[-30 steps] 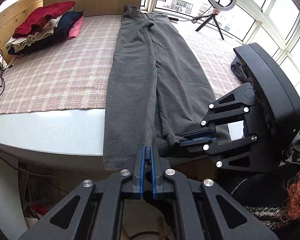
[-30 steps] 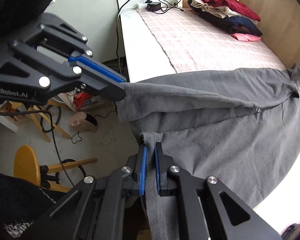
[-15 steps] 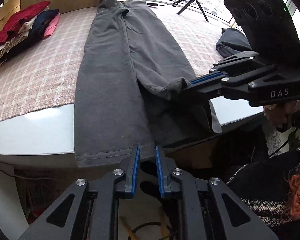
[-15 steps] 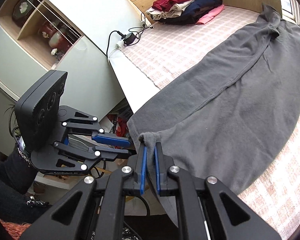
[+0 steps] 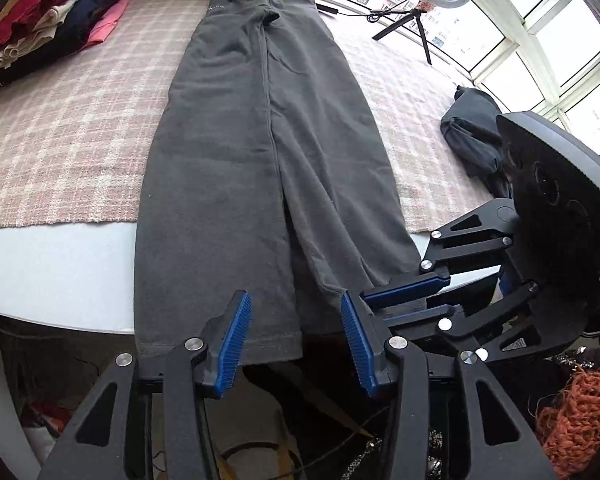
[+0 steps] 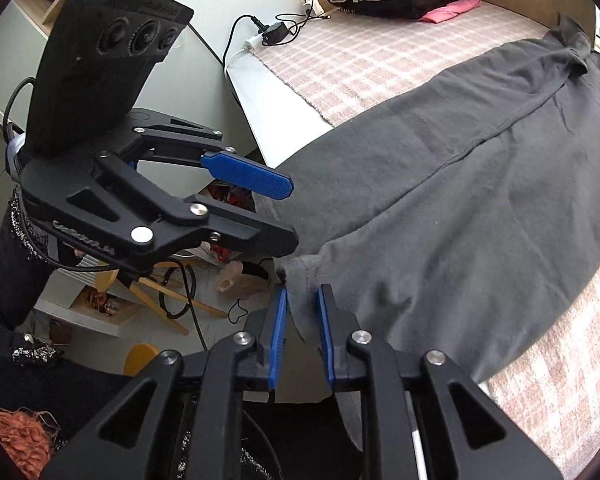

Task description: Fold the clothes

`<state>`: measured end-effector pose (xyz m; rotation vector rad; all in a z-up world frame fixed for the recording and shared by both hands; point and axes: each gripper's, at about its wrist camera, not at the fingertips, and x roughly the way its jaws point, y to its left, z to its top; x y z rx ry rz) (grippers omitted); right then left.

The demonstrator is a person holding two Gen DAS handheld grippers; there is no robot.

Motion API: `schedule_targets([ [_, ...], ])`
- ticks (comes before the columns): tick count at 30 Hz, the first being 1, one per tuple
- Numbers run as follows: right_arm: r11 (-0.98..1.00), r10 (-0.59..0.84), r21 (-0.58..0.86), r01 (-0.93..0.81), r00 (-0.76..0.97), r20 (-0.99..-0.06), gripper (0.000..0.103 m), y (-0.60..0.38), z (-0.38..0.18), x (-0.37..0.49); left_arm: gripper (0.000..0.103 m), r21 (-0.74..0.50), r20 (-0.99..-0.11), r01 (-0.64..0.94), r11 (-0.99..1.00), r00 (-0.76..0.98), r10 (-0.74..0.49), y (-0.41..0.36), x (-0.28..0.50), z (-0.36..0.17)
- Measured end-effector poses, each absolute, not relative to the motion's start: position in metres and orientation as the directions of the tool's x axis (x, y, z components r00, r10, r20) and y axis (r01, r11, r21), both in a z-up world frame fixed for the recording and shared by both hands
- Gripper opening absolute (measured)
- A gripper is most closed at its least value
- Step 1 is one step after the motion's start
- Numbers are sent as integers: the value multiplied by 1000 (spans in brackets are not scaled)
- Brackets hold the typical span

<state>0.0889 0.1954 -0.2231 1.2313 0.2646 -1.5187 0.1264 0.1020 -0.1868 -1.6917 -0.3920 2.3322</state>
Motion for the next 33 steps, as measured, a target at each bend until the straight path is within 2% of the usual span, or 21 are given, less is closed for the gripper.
schedule_targets([
  [4,-381,-591,464,800,175,-788,27,209,-223,85,45,-393,-880,-55,-918,-267,393,118,119,-205],
  [8,-400,-577,435,806,148,-804,27,221,-216,79,45,-329,-910,-54,-943,-248,332,127,115,-214],
  [10,-418,-581,425,803,124,-805,27,231,-209,71,41,-282,-922,-77,-956,-253,292,133,115,-214],
  [11,-433,-588,428,793,112,-801,27,237,-205,62,33,-255,-928,-87,-963,-258,269,136,115,-214],
  [12,-447,-594,431,784,100,-798,28,243,-200,53,18,-238,-930,-90,-967,-265,254,136,116,-213],
  [14,-497,-594,406,767,41,-804,28,254,-190,26,5,-243,-923,-91,-966,-284,259,134,117,-209],
  [17,-583,-579,355,731,-67,-813,31,269,-172,-30,5,-264,-901,-115,-958,-326,288,136,122,-193],
  [19,-652,-553,315,690,-149,-820,40,276,-159,-78,5,-270,-891,-135,-953,-340,300,140,124,-183],
  [20,-695,-529,301,653,-182,-829,42,277,-153,-107,5,-280,-885,-141,-949,-344,313,143,124,-179],
  [24,-785,-484,278,554,-269,-833,42,270,-137,-216,5,-297,-881,-140,-944,-342,328,145,119,-169],
  [28,-841,-326,84,534,-378,-866,42,242,-144,-314,5,-297,-899,-101,-950,-306,313,145,109,-174],
  [30,-845,-262,21,534,-378,-888,42,230,-157,-358,5,-292,-912,-75,-953,-277,302,144,106,-180],
  [33,-774,-227,-47,632,-346,-910,42,210,-179,-398,5,-298,-922,-44,-953,-246,300,143,102,-185],
])
